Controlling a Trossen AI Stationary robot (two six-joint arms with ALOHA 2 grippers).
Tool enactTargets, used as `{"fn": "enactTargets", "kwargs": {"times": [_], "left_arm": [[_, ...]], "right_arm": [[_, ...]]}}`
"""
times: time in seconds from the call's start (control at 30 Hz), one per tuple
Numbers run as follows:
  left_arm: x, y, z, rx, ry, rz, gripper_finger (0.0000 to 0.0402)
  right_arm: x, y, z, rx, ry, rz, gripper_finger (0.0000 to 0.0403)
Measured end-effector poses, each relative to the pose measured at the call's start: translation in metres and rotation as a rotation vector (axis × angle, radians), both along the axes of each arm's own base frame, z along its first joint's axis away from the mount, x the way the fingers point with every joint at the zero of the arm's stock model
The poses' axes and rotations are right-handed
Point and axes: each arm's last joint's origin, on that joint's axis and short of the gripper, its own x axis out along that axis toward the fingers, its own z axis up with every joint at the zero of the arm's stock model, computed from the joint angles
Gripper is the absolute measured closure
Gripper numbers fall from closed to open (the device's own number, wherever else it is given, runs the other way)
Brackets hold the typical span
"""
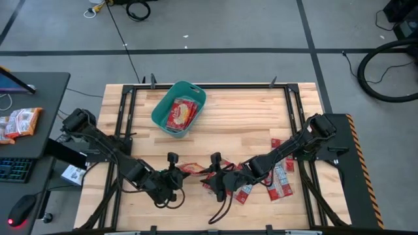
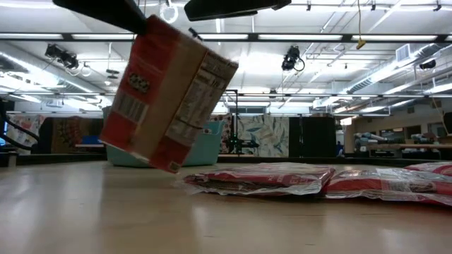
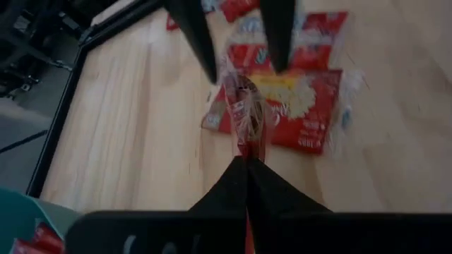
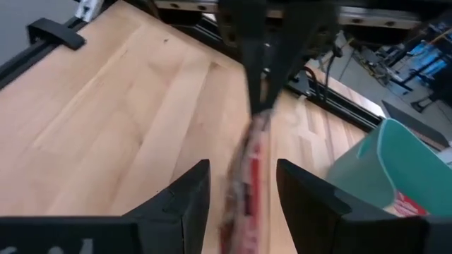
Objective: Sort popcorn bags into baskets
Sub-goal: Put the popcorn bag into the green bin
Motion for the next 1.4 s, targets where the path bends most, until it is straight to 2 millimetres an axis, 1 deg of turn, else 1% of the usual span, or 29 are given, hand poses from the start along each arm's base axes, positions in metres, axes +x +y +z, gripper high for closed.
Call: {"fn": "enactTargets", "kwargs": {"times": [0.17, 0.3, 0.47, 0.57, 0.9, 0.97, 1.03, 1.2, 1.3, 1.4], "left_arm": [[0.007, 0.004, 0.004, -0.049, -0.053, 0.035, 0.0400], [0.010, 0.004, 0.009, -0.070, -0.092, 0.035, 0.0399], [0.010, 0.003, 0.010, -0.067, -0.099, 0.016, 0.0399], [0.010, 0.003, 0.010, -0.071, -0.092, 0.005, 0.0399], [0.011, -0.004, 0.015, -0.007, -0.127, -0.078, 0.0398], [0.011, -0.004, 0.016, 0.009, -0.130, -0.084, 0.0398], [0.011, -0.004, 0.016, 0.013, -0.129, -0.085, 0.0398], [0.011, -0.004, 0.016, 0.008, -0.129, -0.084, 0.0397], [0.011, -0.004, 0.016, -0.004, -0.131, -0.075, 0.0391], [0.011, -0.004, 0.016, -0.045, -0.144, -0.053, 0.0365]], "right_arm": [[0.000, -0.001, -0.001, 0.001, 0.017, 0.012, 0.0236], [0.000, -0.005, -0.003, -0.019, 0.030, -0.016, 0.0240], [0.001, -0.008, -0.003, -0.044, 0.026, -0.063, 0.0272], [0.002, -0.009, -0.001, -0.063, 0.008, -0.071, 0.0281], [0.006, -0.017, -0.004, 0.022, 0.047, -0.026, 0.0281], [0.006, -0.017, -0.004, 0.023, 0.048, -0.024, 0.0290], [0.006, -0.017, -0.004, 0.020, 0.051, -0.021, 0.0308], [0.005, -0.017, -0.005, 0.018, 0.062, -0.021, 0.0378], [0.005, -0.018, -0.005, 0.026, 0.066, -0.028, 0.0382], [0.003, -0.019, -0.008, 0.010, 0.095, -0.050, 0.0375]]}}
